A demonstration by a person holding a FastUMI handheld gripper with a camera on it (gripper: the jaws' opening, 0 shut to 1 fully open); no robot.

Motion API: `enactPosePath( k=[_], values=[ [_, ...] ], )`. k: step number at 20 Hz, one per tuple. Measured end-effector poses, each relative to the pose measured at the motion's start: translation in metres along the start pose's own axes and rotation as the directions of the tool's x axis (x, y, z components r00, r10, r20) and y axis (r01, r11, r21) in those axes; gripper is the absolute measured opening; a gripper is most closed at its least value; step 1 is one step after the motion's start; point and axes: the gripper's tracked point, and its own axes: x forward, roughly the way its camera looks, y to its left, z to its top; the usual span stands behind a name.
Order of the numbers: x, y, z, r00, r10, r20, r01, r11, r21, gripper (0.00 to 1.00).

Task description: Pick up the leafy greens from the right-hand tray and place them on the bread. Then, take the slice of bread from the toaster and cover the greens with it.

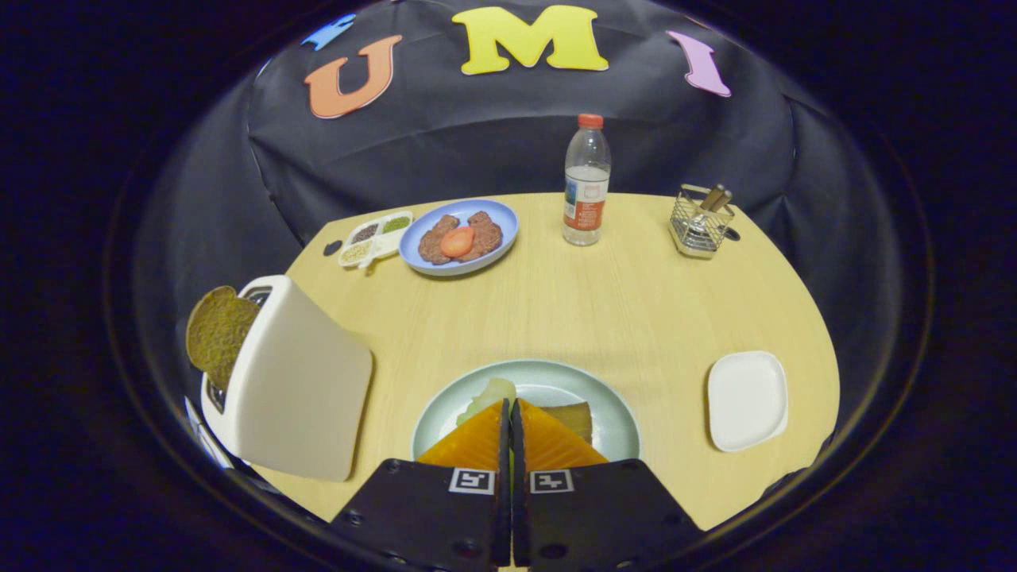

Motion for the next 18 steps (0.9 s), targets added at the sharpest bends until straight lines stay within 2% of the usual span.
enactPosePath(
  k=[2, 4, 6, 8, 12, 18],
  values=[
    [0.013, 0.001, -0.002, 0.999, 0.015, -0.028, -0.016, 1.000, -0.019, 0.02],
    [0.020, -0.005, -0.001, 0.999, -0.004, -0.041, 0.002, 0.999, -0.034, 0.05],
    [0.021, -0.008, 0.002, 0.999, -0.016, -0.031, 0.014, 0.999, -0.037, 0.18],
    [0.016, -0.008, 0.002, 1.000, -0.018, -0.014, 0.017, 0.999, -0.045, 0.40],
    [-0.013, 0.003, 0.009, 0.999, -0.016, 0.046, 0.019, 0.998, -0.066, 0.73],
    [-0.078, 0.033, 0.026, 0.987, -0.038, 0.155, 0.053, 0.994, -0.097, 0.92]
  ],
)
